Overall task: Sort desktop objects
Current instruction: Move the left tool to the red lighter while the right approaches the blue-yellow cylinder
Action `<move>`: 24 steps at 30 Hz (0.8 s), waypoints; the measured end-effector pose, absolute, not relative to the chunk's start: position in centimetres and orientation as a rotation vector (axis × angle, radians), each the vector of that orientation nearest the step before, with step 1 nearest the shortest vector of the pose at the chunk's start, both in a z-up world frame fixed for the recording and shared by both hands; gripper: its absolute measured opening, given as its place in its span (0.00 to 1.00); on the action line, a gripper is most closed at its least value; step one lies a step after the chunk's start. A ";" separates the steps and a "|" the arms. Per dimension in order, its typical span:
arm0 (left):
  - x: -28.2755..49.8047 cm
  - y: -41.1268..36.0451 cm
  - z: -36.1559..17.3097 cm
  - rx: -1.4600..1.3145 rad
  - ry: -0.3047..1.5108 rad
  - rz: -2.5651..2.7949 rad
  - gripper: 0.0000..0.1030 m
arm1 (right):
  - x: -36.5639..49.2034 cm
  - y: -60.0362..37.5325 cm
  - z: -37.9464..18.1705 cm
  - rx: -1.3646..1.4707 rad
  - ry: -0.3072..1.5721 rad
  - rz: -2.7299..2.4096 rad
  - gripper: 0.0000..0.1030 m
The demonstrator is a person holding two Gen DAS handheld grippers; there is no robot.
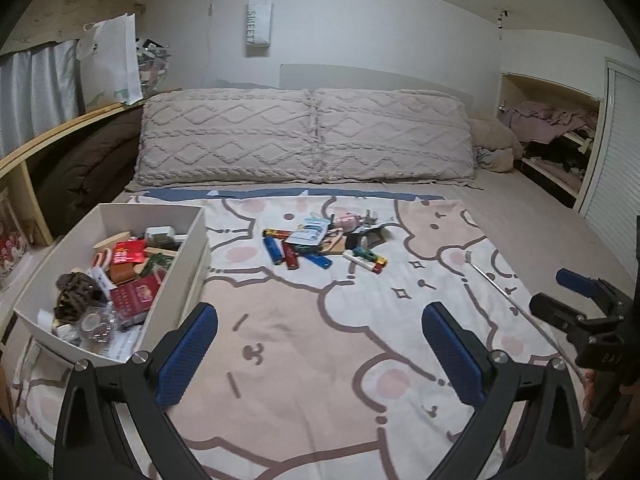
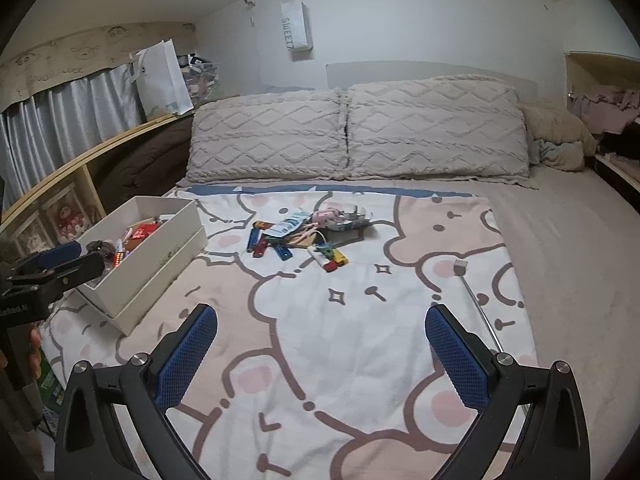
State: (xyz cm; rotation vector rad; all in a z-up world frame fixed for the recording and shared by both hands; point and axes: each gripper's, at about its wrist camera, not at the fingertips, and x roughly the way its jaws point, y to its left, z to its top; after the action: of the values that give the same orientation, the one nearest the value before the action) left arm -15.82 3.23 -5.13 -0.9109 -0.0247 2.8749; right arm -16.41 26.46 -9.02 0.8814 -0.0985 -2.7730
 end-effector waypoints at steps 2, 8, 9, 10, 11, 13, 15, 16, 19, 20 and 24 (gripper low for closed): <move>-16.1 3.9 -5.4 -0.921 -0.035 2.869 1.00 | -16.6 26.8 -9.3 0.889 -0.097 -2.769 1.00; -17.3 5.4 -6.6 -0.966 -0.057 2.837 1.00 | -17.1 27.7 -10.2 0.920 -0.067 -2.759 1.00; -17.4 5.6 -6.8 -0.970 -0.057 2.836 1.00 | -17.1 27.7 -10.3 0.922 -0.065 -2.758 1.00; -17.7 5.8 -7.0 -0.976 -0.059 2.832 1.00 | -17.2 27.9 -10.4 0.925 -0.065 -2.755 1.00; -17.9 6.0 -7.2 -0.981 -0.062 2.830 1.00 | -17.3 28.0 -10.5 0.927 -0.067 -2.753 1.00; -18.3 6.2 -7.7 -0.996 -0.064 2.820 1.00 | -17.7 28.3 -10.9 0.934 -0.072 -2.751 1.00; -18.7 6.6 -8.1 -1.005 -0.049 2.821 1.00 | -18.1 28.5 -11.2 0.933 -0.082 -2.760 1.00; -18.9 6.8 -8.3 -1.006 -0.044 2.823 1.00 | -18.3 28.7 -11.3 0.933 -0.087 -2.760 1.00; -19.6 7.1 -8.9 -1.018 -0.058 2.814 1.00 | -19.0 29.0 -11.9 0.940 -0.116 -2.751 1.00; -19.9 7.1 -9.1 -1.021 -0.060 2.814 1.00 | -19.3 29.2 -12.1 0.946 -0.130 -2.744 1.00; -21.1 7.2 -10.0 -1.028 -0.064 2.823 1.00 | -20.9 29.3 -12.8 0.988 -0.143 -2.697 1.00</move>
State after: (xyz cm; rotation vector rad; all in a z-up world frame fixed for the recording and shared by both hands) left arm -21.11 7.18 -9.97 -1.0278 -0.0635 2.8227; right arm -20.87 29.32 -12.75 0.9879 -0.1434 -2.6972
